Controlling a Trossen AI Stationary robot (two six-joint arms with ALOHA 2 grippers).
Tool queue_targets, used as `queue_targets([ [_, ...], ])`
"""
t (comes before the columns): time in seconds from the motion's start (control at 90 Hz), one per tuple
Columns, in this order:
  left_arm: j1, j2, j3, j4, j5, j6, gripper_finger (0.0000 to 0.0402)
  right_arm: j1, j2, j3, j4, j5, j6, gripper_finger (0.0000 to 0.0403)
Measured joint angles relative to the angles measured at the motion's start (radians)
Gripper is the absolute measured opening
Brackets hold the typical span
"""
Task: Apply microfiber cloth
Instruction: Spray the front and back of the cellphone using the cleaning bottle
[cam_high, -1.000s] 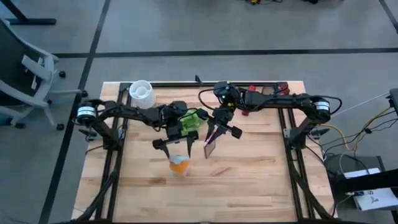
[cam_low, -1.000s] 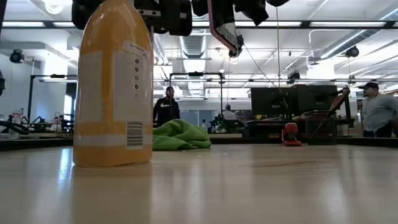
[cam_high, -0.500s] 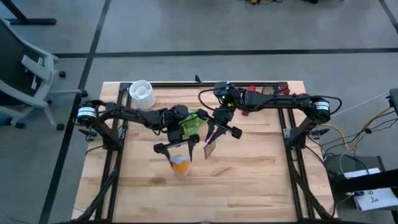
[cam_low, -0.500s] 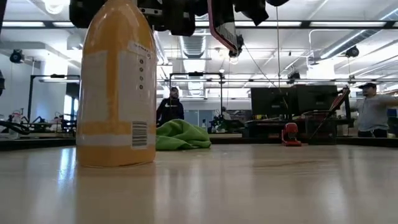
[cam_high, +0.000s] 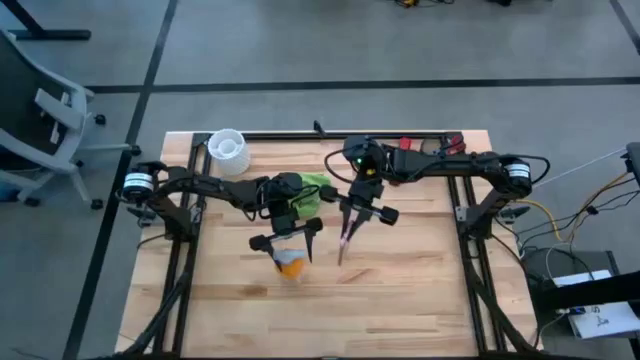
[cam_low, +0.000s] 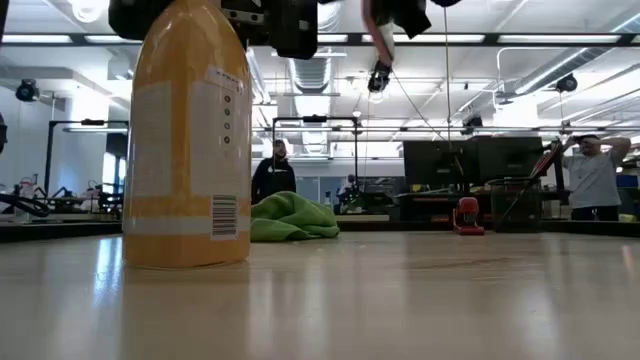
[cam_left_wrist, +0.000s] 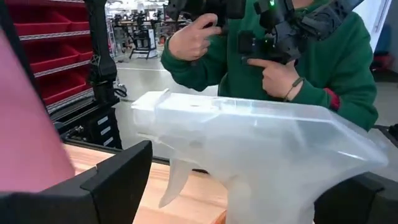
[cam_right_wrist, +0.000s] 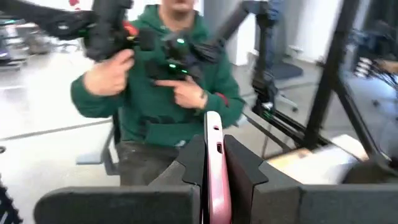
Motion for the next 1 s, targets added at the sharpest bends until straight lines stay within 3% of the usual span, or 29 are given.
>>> queue_targets([
  [0.189,-0.01,0.0,0.0,-0.008,0.0,-0.014,0.0349,0.001,0.012,0.0,0.01,-0.042,-0.076,0.0014],
  [0.389,-0.024,0.0,0.0,-0.009,0.0,-0.017,0.0349,0.009,0.045,0.0,0.096,-0.161,-0.064,0.0014],
  [0.833,-0.024,-0.001,0.0,-0.003,-0.006,-0.015,0.0349,0.035,0.076,0.0,0.335,-0.179,0.078,0.0014],
  [1.0,-0.023,-0.001,0.0,0.0,-0.007,-0.014,0.0349,0.016,0.076,0.006,0.345,-0.178,0.095,0.0014],
])
